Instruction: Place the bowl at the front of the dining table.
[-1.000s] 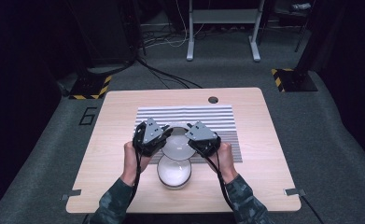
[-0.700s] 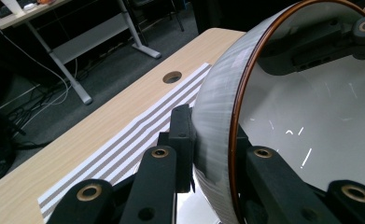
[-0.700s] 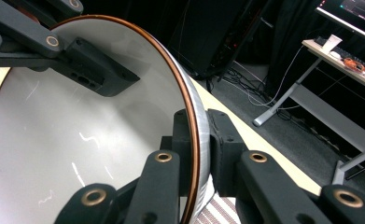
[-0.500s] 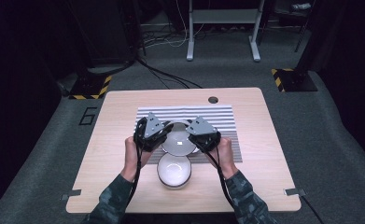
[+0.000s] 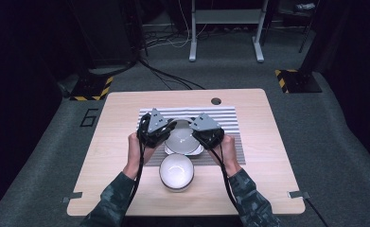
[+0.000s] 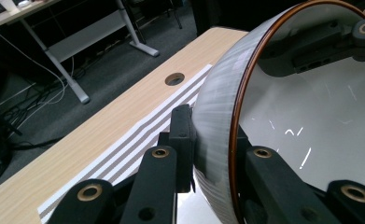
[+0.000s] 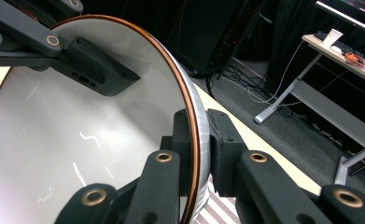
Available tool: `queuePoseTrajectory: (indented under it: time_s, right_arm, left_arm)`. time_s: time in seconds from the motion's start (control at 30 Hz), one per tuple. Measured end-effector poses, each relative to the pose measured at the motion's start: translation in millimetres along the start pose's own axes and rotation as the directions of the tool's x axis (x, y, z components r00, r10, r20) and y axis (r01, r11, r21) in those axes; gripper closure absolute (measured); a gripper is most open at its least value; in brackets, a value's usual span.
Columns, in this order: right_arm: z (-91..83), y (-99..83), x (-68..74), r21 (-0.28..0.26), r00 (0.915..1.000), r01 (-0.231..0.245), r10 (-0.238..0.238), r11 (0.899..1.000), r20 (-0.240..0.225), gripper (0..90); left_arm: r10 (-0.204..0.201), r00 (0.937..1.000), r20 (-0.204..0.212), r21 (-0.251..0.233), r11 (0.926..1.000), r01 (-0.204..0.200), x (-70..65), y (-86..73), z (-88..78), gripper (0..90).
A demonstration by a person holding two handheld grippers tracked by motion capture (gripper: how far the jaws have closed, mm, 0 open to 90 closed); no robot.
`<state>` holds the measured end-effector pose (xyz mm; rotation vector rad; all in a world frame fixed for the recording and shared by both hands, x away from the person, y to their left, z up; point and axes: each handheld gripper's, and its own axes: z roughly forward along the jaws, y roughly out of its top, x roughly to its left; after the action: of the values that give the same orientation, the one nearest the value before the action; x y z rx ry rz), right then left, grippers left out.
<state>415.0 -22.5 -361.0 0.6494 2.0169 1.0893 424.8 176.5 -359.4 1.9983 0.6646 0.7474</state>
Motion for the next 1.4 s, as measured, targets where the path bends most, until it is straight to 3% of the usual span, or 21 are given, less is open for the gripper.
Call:
queuePoseTrajectory:
  time_s: [0.77, 1.4]
  right_arm:
    - [22.9, -2.2, -16.9, 0.03, 0.9992, -0.032, 0.032, 0.999, -0.022, 82.6]
    - [48.2, -6.9, -28.3, 0.086, 0.9959, -0.067, 0.072, 0.994, -0.054, 82.7]
  left_arm:
    - [-0.016, 0.9998, 0.016, 0.036, 0.9992, 0.015, 16.0, 2.4, 23.0, 80.0]
    - [-0.063, 0.9967, 0.052, 0.077, 0.9953, 0.058, 32.8, -2.9, 45.1, 79.9]
